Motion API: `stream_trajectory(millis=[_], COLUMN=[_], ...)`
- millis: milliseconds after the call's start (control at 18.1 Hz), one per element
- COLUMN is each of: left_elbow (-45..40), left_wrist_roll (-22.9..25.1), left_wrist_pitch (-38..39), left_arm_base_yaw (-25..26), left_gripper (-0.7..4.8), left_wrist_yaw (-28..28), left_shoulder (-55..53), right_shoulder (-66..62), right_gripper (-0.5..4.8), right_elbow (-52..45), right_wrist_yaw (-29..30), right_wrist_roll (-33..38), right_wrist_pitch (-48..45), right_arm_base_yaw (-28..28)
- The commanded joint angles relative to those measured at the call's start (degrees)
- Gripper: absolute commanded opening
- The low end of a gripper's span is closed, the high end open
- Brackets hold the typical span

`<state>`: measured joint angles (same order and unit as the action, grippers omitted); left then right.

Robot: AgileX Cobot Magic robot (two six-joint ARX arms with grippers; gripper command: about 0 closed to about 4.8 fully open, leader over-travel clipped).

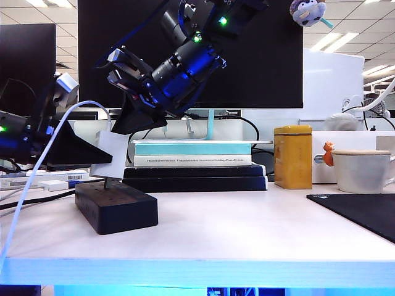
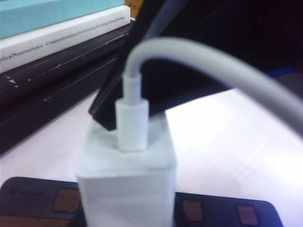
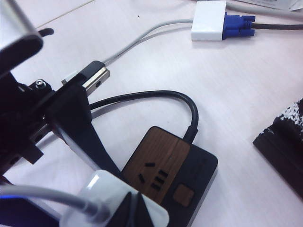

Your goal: Plug the white charger into the left socket.

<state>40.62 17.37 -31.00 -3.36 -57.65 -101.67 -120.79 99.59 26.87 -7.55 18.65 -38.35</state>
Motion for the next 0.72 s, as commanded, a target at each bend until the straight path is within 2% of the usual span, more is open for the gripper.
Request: stream_trajectory(millis=[55,332,497,718], left_elbow=[0.0,0.0,0.0,0.0], left_wrist_roll=[0.2,0.2,0.3,2.6], left_wrist_pitch=[3.8,4.5,6.7,8.3], left_arm_base_yaw=[0.0,0.0,0.0,0.0], left_gripper=[1.3,1.3,1.3,1.3], left_wrist_yaw=[0.5,1.6,4.8,5.4], left_shoulder=[0.0,0.0,0.0,0.0], right_shoulder=[-0.1,-0.4,-1.4,-2.3], right_gripper=[-0.05,-0.05,-0.05,-0.05], right_elbow=[-0.1,-0.1,-0.1,-0.1], right_wrist_yaw=[0.4,0.5,0.5,1.7], right_wrist_roll=[-0.8,-1.6,-1.7,-1.7], right_wrist_pitch=[5.1,5.1,5.7,6.5], right_arm_base_yaw=[-0.7,-2.0,-2.3,-2.4])
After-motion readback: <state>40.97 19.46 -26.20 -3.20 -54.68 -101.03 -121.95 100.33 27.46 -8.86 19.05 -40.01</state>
